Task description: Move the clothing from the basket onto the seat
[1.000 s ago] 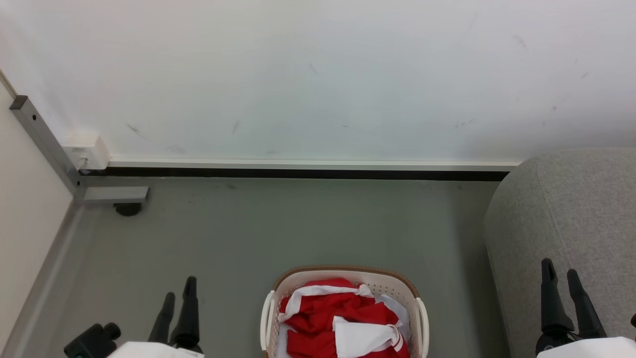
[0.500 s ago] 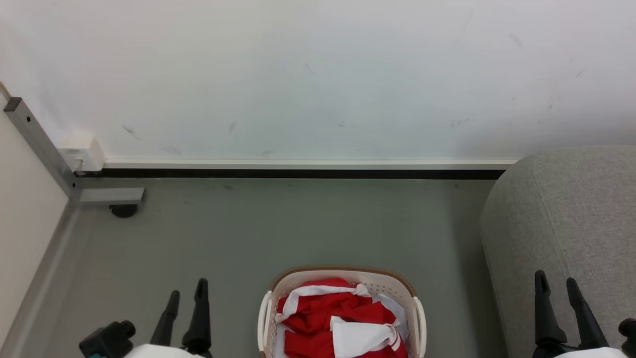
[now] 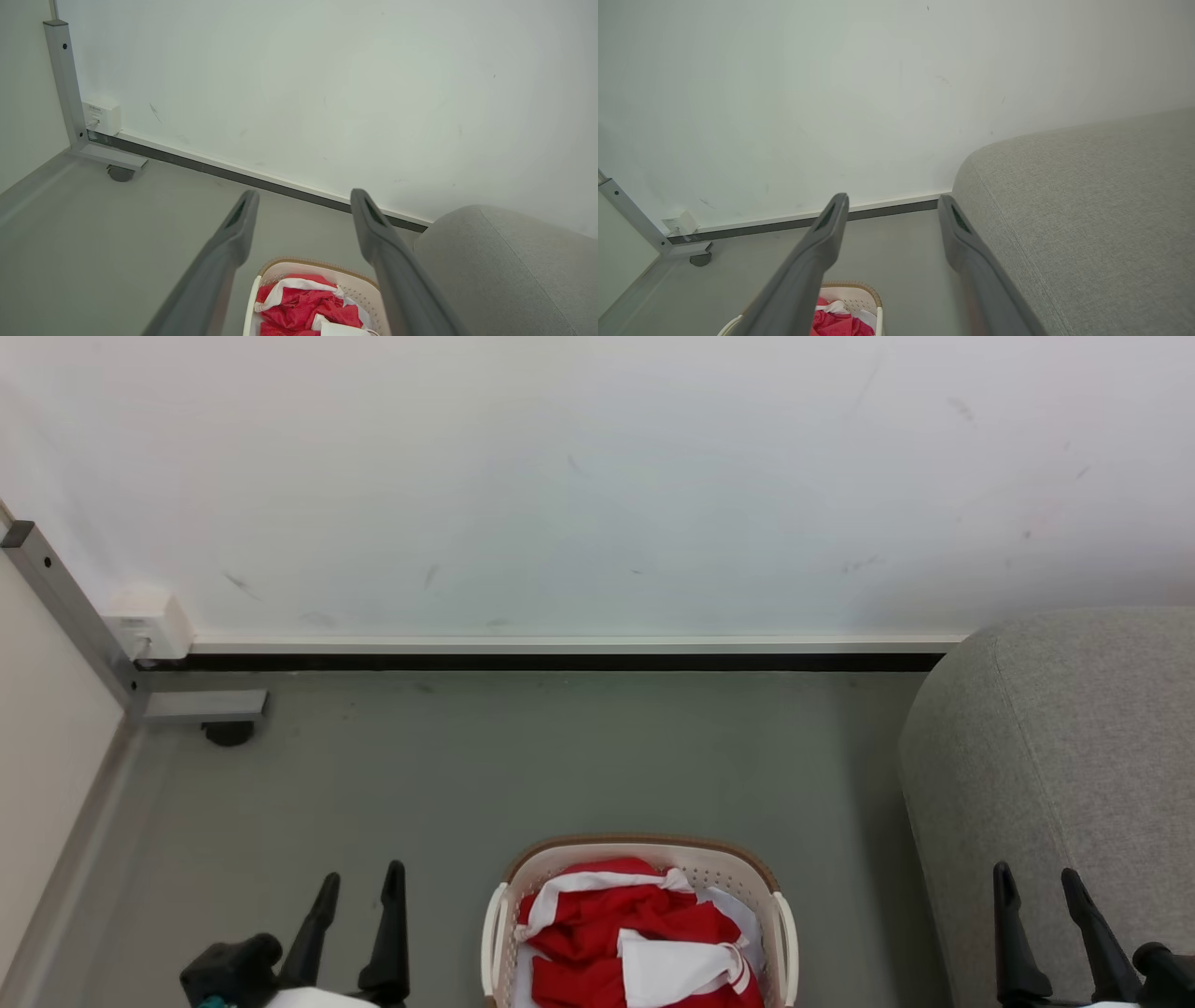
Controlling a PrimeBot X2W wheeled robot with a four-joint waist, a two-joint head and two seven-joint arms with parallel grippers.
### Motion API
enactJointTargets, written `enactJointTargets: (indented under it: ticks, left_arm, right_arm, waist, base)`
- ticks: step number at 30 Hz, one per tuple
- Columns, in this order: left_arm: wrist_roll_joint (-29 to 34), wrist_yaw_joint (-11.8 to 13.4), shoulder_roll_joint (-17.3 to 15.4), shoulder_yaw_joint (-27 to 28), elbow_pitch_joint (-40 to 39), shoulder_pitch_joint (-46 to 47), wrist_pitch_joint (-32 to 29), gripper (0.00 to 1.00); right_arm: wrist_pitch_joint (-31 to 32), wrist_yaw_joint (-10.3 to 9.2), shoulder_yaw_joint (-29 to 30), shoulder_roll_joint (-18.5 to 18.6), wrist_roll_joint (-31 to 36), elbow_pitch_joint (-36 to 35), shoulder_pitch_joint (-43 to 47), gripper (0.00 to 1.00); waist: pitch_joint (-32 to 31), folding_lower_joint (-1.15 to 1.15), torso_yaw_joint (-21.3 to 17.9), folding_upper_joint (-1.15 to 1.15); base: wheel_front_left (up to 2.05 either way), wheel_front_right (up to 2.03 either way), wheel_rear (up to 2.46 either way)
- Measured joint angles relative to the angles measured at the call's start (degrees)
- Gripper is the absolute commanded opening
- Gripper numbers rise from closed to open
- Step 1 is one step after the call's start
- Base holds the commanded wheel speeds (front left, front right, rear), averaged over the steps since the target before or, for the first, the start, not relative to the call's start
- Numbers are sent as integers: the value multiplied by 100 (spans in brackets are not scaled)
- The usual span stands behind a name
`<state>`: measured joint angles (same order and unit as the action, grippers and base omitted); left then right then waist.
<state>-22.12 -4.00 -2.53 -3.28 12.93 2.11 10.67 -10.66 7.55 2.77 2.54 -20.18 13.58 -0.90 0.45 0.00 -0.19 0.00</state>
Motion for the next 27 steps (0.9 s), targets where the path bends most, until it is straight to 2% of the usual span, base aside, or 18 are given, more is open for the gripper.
enactJointTargets:
  ticks: [11,27]
  left_arm:
    - [910,53,-171,-9,134,-1,137,100]
    - [1613,181,-268,-15,37,-37,311,100]
  right_arm:
    - [-148,0,110,179,1334,24,-53,100]
    - [-308,0,320,171,1866,-48,-41,100]
  waist:
    - [27,0,-16,0]
    - [37,0,-37,0]
  base:
    - [0,0,0]
    - [0,0,0]
